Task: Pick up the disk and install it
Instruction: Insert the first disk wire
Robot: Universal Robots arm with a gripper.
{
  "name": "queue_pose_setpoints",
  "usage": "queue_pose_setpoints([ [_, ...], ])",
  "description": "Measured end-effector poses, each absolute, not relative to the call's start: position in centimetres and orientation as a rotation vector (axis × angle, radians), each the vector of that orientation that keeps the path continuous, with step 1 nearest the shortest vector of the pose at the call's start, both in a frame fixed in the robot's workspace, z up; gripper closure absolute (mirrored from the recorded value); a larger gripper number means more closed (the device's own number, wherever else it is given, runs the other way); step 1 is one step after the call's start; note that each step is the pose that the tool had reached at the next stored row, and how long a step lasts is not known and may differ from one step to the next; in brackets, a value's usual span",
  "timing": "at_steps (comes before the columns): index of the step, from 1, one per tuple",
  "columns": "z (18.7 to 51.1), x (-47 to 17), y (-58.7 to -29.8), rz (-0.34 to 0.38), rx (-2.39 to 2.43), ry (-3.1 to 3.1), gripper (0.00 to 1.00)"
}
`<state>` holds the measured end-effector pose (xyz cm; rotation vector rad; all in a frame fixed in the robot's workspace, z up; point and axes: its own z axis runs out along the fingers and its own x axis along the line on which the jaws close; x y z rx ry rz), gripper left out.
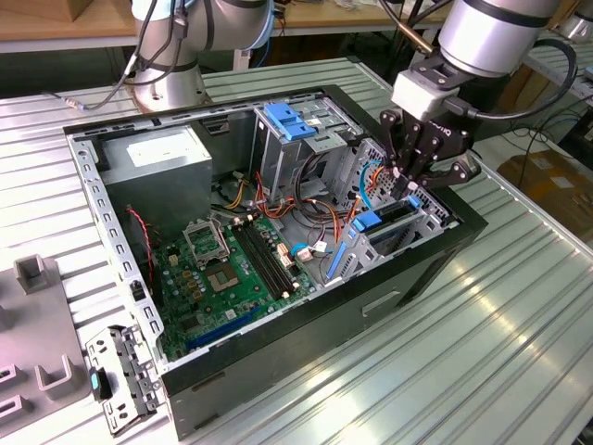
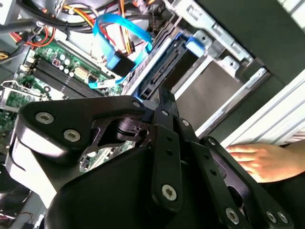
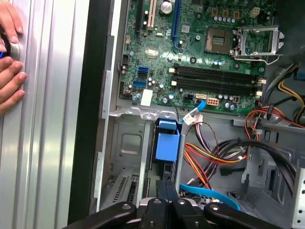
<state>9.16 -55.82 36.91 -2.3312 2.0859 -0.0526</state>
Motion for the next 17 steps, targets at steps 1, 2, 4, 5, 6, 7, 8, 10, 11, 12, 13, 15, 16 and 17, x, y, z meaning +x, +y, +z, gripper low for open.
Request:
queue_pose_setpoints([
  [1,36.91,9.30,-55.81,-0.053,-2.334,2.083,0.89],
  [2,36.91,9.32,-55.81,-0.052,-2.337,2.079,0.89],
  [4,36.91,9.33,-55.81,-0.052,-2.369,2.042,0.89],
  [5,36.91,9.32,-55.81,-0.052,-2.369,2.042,0.89],
  [6,36.91,9.33,-55.81,-0.052,-2.369,2.041,0.89],
  [7,36.91,9.33,-55.82,-0.052,-2.369,2.041,0.89],
  [8,36.91,9.33,-55.82,-0.052,-2.369,2.041,0.89],
  [10,36.91,9.33,-55.82,-0.052,-2.369,2.041,0.89],
  [11,36.91,9.33,-55.81,-0.052,-2.369,2.041,0.89],
  [12,36.91,9.32,-55.81,-0.052,-2.369,2.041,0.89],
  [13,36.91,9.33,-55.82,-0.052,-2.369,2.041,0.89],
  [15,36.91,9.33,-55.81,-0.052,-2.369,2.041,0.89],
  [16,36.91,9.33,-55.82,-0.052,-2.369,2.041,0.89],
  [17,36.91,9.35,-55.82,-0.052,-2.369,2.041,0.89],
])
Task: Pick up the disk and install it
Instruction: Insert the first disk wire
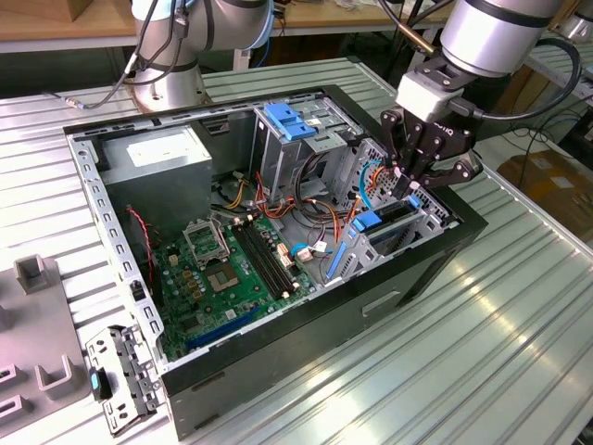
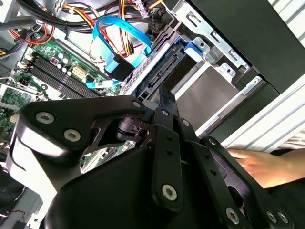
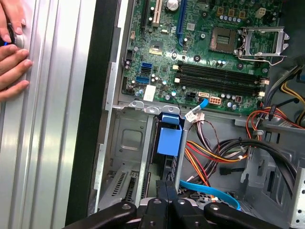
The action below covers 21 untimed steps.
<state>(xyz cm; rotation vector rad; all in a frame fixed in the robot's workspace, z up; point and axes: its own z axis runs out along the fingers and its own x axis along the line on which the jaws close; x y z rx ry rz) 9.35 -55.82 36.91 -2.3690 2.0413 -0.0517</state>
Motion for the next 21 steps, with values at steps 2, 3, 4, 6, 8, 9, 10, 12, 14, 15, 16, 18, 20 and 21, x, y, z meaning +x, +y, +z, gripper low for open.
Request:
queue_pose_setpoints([
  [2,36.9,9.4,-55.8,-0.052,-2.372,2.038,0.89],
  [3,36.9,9.4,-55.8,-0.052,-2.381,2.028,0.89],
  [4,36.9,9.4,-55.8,-0.052,-2.399,2.005,0.89],
  [6,36.9,9.6,-55.8,-0.051,-2.444,1.950,0.89],
  [8,36.9,10.1,-55.8,-0.051,-2.452,1.939,0.89],
  [9,36.9,10.5,-55.8,-0.051,-2.455,1.935,0.89],
  [10,36.9,10.9,-55.8,-0.051,-2.459,1.929,0.89],
  [12,36.9,11.9,-55.8,-0.051,-2.465,1.921,0.89],
  [14,37.1,12.2,-55.8,-0.048,-2.472,1.916,0.89],
  [15,37.5,12.2,-55.8,-0.046,-2.477,1.910,0.89],
  [16,37.8,12.2,-55.7,-0.045,-2.483,1.903,0.89],
  [18,38.2,12.3,-55.6,-0.045,-2.493,1.891,0.89],
  [20,38.2,12.5,-55.4,-0.044,-2.509,1.870,0.89],
  [21,38.2,12.6,-55.4,-0.044,-2.515,1.861,0.89],
])
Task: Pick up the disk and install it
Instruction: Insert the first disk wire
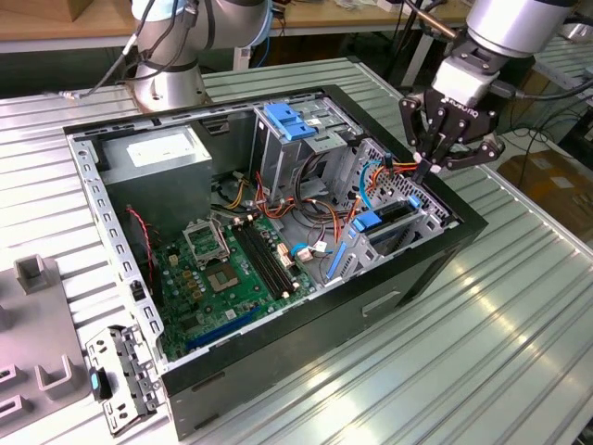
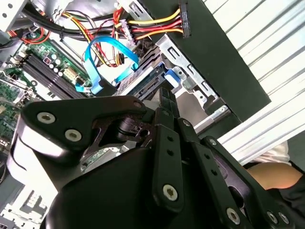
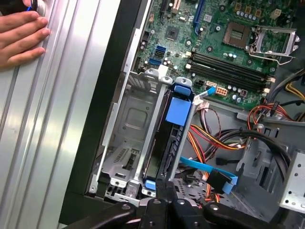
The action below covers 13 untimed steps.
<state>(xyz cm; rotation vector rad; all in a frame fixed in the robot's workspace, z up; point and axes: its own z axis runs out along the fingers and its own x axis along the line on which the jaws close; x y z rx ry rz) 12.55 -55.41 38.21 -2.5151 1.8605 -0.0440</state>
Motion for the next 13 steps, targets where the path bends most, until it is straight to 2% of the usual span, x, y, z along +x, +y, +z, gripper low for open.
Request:
queue_pose_setpoints([
  [13,38.15,13.21,-55.12,-0.042,-2.684,1.602,0.89],
])
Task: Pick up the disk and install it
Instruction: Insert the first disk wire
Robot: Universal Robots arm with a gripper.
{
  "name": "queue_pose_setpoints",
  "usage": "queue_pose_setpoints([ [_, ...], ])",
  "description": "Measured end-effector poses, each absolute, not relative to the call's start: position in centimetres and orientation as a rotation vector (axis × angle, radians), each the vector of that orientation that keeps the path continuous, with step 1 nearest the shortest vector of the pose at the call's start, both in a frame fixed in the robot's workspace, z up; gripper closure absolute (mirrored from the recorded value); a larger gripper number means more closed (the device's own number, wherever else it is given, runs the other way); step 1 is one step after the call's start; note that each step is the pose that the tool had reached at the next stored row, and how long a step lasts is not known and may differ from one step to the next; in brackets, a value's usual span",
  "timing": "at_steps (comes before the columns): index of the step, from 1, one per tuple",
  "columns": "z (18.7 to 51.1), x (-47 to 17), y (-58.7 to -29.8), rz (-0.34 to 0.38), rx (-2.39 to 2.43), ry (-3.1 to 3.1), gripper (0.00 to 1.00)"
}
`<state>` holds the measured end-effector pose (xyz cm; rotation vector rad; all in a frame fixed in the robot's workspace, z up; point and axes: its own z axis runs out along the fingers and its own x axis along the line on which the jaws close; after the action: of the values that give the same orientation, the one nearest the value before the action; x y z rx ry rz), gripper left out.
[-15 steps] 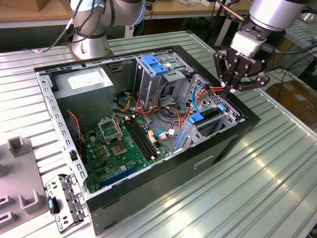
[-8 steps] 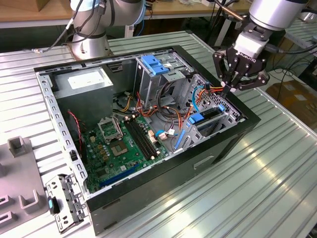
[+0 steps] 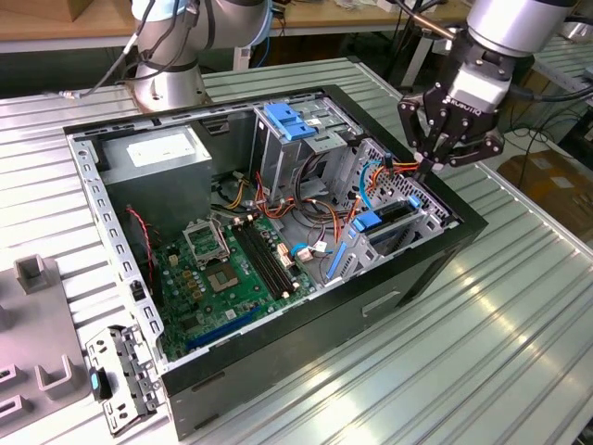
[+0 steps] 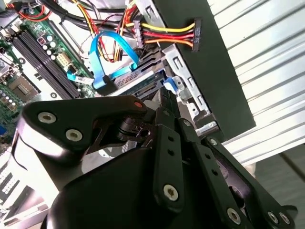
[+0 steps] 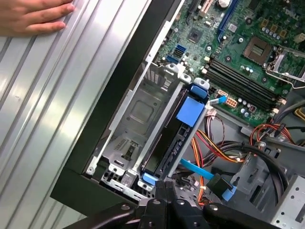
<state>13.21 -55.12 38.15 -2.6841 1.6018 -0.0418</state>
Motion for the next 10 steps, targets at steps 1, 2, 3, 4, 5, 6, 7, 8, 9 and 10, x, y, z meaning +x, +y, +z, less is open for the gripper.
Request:
queue_pose_setpoints([
  [1,38.2,13.4,-55.0,-0.042,-2.685,1.600,0.89],
  [2,38.2,13.7,-54.8,-0.042,-2.687,1.597,0.89],
  [3,38.1,13.9,-54.7,-0.042,-2.689,1.593,0.89],
  [4,38.2,14.3,-54.4,-0.042,-2.692,1.588,0.89],
  [5,38.1,14.4,-54.3,-0.042,-2.694,1.586,0.89],
  [6,38.1,14.6,-54.2,-0.042,-2.695,1.583,0.89],
  [7,38.1,14.8,-54.1,-0.042,-2.697,1.580,0.89],
  [8,38.1,15.0,-54.0,-0.042,-2.698,1.577,0.89],
  [9,38.1,15.2,-53.9,-0.042,-2.701,1.572,0.89],
  [10,38.1,15.5,-53.7,-0.042,-2.703,1.569,0.89],
])
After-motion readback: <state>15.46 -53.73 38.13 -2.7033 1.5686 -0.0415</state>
